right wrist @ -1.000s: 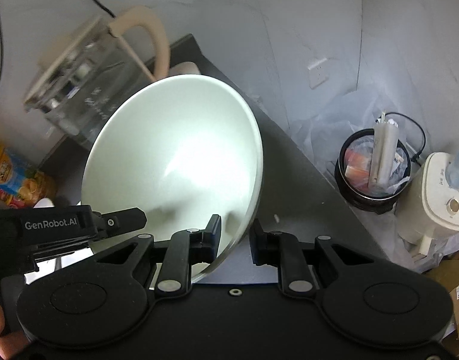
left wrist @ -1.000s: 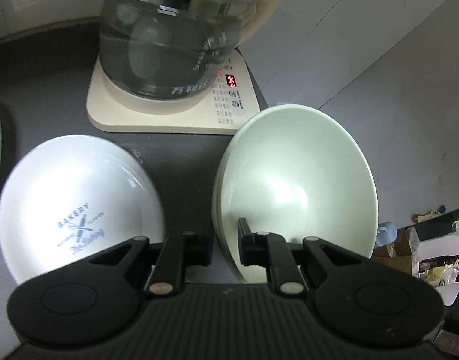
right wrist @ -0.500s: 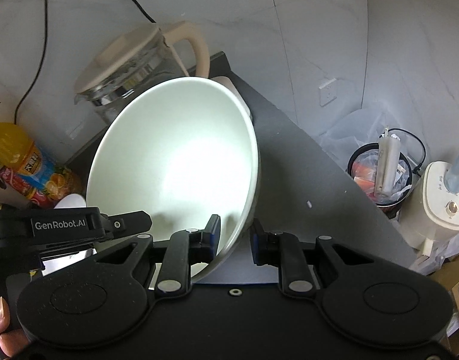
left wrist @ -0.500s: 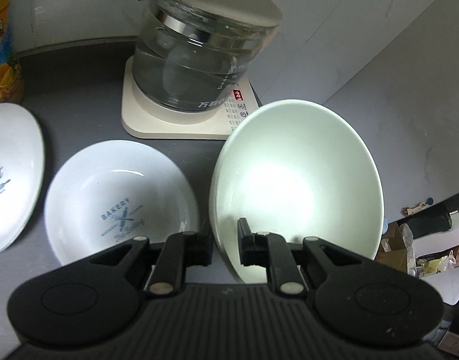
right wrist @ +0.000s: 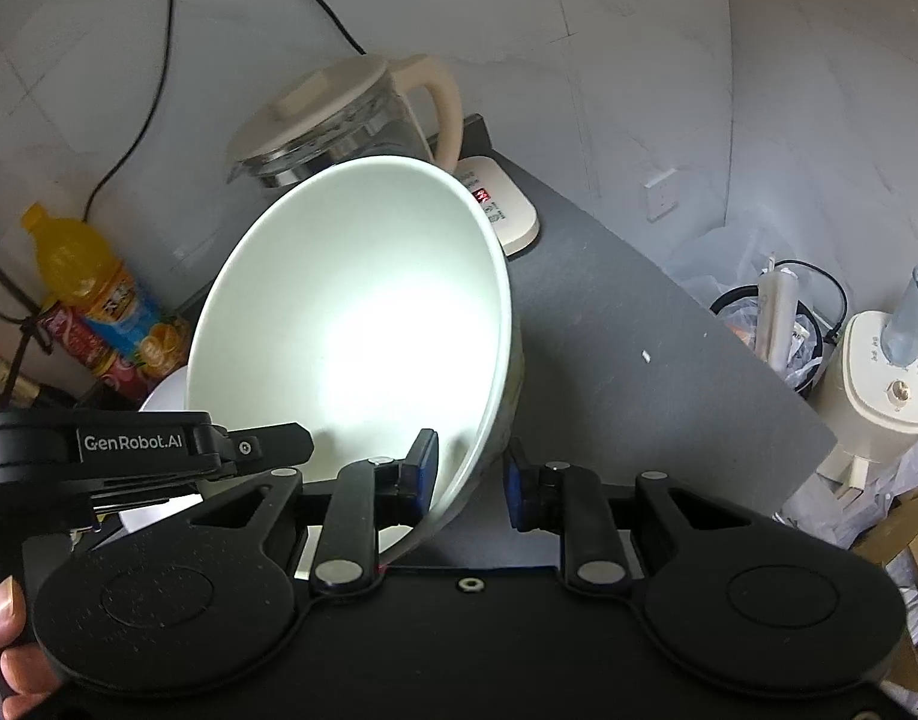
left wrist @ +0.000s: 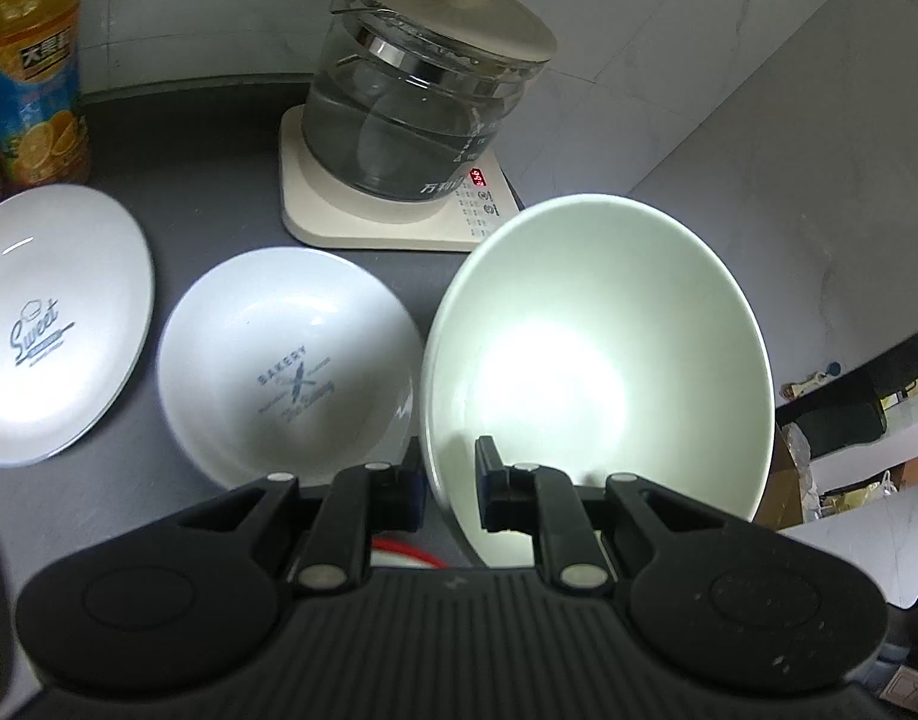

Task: Organize plates and bowls
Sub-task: 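Lift the small green bowl with the right gripper and carry it over the stacked bowls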

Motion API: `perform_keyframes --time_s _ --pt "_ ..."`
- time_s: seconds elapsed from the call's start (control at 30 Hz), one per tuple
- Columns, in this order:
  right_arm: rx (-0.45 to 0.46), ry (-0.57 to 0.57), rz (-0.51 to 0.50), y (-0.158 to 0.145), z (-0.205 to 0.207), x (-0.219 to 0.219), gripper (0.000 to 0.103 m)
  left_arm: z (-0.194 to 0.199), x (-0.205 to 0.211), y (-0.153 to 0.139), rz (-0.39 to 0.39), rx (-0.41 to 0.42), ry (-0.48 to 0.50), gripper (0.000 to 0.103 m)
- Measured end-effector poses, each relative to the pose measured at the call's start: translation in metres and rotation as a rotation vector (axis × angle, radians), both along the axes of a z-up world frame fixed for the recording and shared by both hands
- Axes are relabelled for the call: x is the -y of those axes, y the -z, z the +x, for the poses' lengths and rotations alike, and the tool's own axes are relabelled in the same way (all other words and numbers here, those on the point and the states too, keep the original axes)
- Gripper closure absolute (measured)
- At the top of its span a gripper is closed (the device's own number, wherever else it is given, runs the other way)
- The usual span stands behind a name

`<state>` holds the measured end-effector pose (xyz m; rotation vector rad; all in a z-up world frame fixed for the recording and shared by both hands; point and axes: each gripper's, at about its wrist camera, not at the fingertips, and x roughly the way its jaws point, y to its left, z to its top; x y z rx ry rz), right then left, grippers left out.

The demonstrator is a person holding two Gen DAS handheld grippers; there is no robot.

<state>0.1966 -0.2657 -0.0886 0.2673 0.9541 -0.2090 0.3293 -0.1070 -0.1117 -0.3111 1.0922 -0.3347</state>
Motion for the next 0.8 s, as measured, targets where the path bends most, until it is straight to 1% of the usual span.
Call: perform_keyframes --time_s 0.27,0.4,0.5,0.6,0.8 --pt "-0.013 -0.003 0.014 -0.001 -0.023 -0.021 0.079 -0.026 -0.020 -0.002 -0.011 -0.009 0.005 0.088" --pt "-0.030 -0.024 -0.003 -0.002 -0.031 -0.037 0.078 -0.037 -0.029 -0.005 0.002 -0.001 0.012 0.088" --pt "-0.049 -0.036 0.021 0.001 -0.037 -0.042 0.078 -0.042 -0.039 -0.002 -0.007 -0.020 0.011 0.088" --pt "-0.073 -0.053 0.020 0.005 -0.043 -0.050 0.078 -0.051 -0.046 0.004 0.008 -0.042 0.010 0.088" --pt "-0.131 -0.077 0.044 0.016 -0.054 -0.058 0.078 -0.066 -0.057 0.019 0.012 -0.105 0.020 0.088"
